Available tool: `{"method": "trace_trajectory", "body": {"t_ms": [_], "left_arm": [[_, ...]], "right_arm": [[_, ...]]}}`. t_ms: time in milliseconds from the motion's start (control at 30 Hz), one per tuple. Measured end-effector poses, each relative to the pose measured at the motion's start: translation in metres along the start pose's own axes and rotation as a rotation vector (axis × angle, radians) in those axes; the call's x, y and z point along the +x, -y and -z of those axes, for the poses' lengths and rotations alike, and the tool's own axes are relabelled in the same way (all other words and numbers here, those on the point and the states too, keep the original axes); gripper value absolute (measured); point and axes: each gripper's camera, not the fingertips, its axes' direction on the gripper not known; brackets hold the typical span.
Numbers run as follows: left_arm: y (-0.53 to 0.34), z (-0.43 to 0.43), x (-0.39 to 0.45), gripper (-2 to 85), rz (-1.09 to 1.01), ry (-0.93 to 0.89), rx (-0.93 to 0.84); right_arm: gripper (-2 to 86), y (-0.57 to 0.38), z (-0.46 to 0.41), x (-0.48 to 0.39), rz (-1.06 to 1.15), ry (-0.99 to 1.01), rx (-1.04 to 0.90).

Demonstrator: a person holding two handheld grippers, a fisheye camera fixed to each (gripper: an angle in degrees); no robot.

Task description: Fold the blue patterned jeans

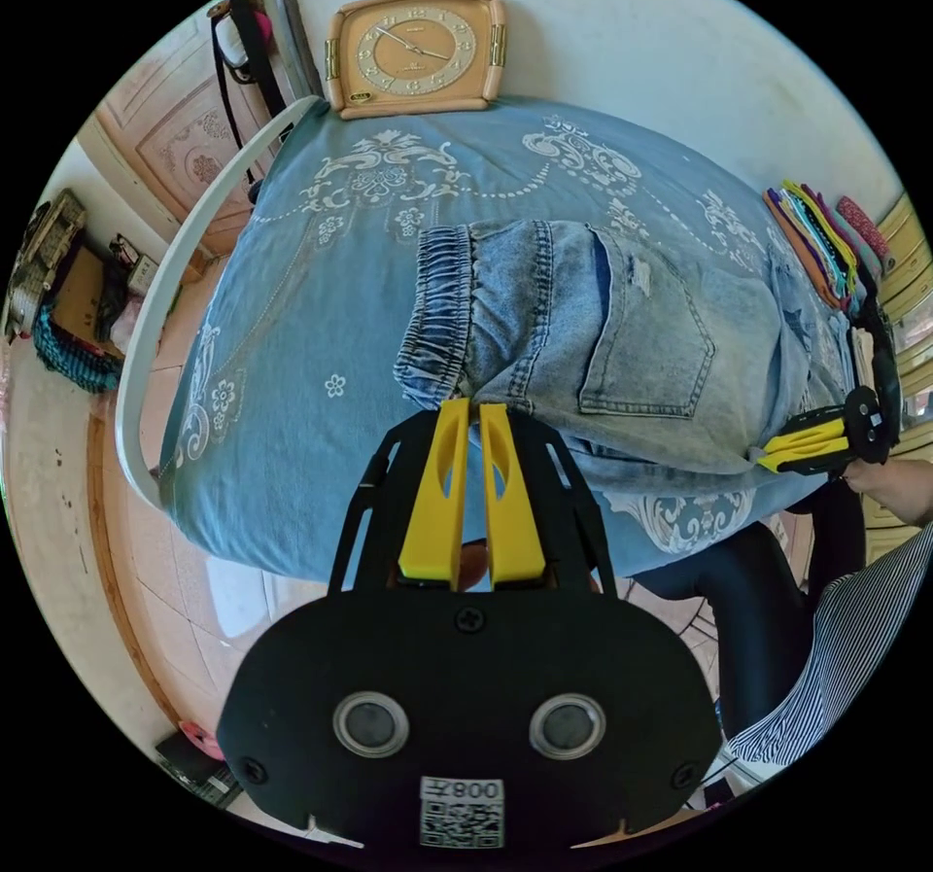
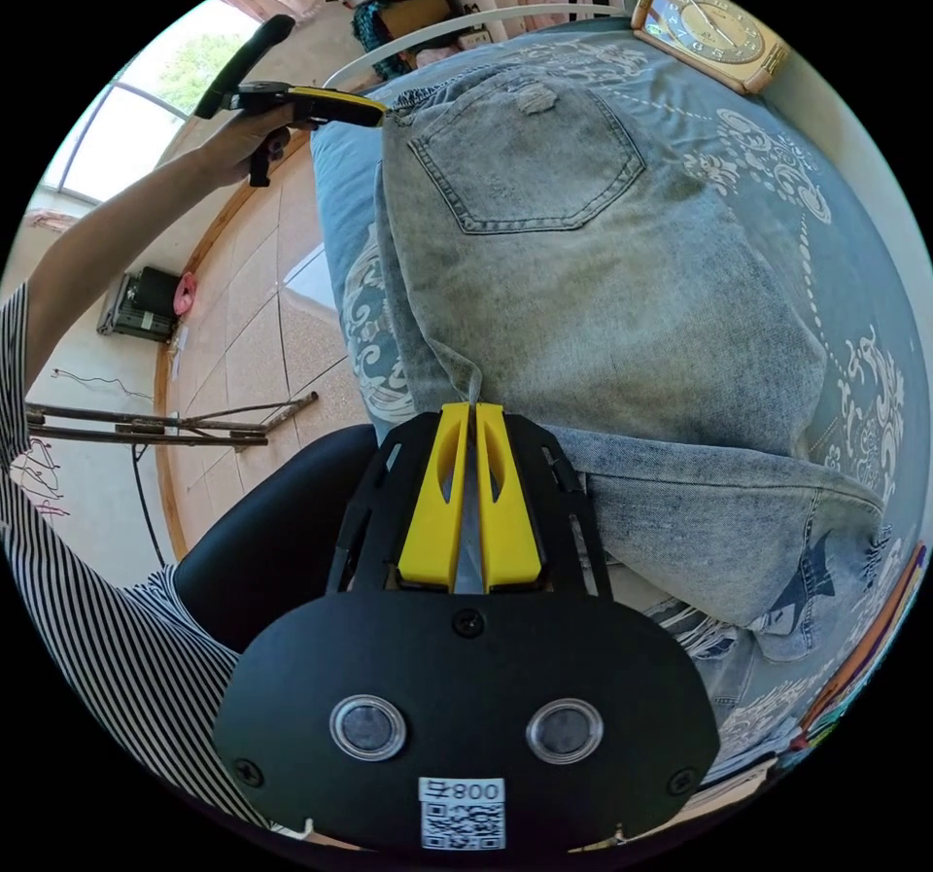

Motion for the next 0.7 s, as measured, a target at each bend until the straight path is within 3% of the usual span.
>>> {"method": "trace_trajectory", "body": {"t_ms": [300,600,700], "left_arm": [[-0.034,-0.020,-0.014,1.3,0.082,-0.058,0.016],[-0.097,-0.018,-0.021,0.7,0.291,-0.153,0.231],[-0.104,-0.025,-0.001,0.3,0.256,-0.250,0.293]], "right_arm": [[0.8,-0.007,-0.015,0.007,-0.014,0.028,-0.011],[1.1,-0.023,-0.017,0.018,-0.044,0.026,0.033],[1.2,-0.026,-0.016,0.025,-0.042,0.033,0.034]]}}
